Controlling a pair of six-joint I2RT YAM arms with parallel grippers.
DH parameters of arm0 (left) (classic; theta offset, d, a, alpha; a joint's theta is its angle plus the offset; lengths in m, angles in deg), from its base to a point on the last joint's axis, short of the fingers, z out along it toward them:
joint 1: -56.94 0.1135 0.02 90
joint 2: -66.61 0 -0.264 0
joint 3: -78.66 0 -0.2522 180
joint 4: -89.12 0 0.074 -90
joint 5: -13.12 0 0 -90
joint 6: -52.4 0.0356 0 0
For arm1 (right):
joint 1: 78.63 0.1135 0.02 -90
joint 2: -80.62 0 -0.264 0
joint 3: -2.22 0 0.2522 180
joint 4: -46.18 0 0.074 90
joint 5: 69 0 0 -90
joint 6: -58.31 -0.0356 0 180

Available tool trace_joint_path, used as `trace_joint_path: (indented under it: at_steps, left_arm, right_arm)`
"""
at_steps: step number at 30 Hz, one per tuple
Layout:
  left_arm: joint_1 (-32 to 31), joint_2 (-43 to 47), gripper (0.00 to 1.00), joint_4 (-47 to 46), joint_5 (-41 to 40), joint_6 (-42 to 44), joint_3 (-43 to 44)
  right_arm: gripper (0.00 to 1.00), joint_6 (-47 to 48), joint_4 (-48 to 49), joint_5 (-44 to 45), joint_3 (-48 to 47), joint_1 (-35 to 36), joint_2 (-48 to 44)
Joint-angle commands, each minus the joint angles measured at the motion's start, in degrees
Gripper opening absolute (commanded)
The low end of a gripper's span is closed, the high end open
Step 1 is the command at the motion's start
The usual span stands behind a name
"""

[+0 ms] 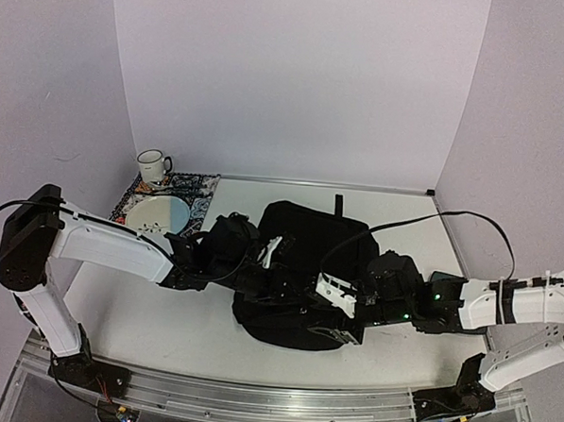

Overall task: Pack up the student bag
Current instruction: Adjust the student bag at the center of the board.

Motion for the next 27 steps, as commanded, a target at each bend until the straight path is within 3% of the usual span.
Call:
trace_joint_path:
  at_steps: [1,6,15,17,23,27]
  left_arm:
    - [0.8,-0.73,0.0,-1.61,1.36,1.54,2.6]
    - [1.56,-1.57,0.0,-1.4,1.76,1.29,2.26]
    - [7.95,-7.03,0.0,-0.6,4.24,1.68,3.6]
    - [8.45,-9.17,0.0,1.07,3.83,3.15,6.02]
    - [8.62,-10.86,0.0,3.36,4.79,5.81,8.11]
    - [8.42,-4.45,0.0,3.38,5.37,6.62,4.34]
  right_arm:
    - [0.48,2.42,-2.81,-1.21,-2.62,0.42,2.35]
    - [0.48,4.71,-3.23,0.75,-2.5,0.39,4.87]
    - [0.19,5.75,-6.35,-5.71,-4.44,4.31,7.73]
    - [0.17,5.79,-7.55,-6.16,-5.26,5.25,7.01]
    - [0.19,6.0,-11.45,-4.96,-8.18,6.68,6.62]
    - [0.34,4.57,-7.21,3.17,-7.03,6.63,6.22]
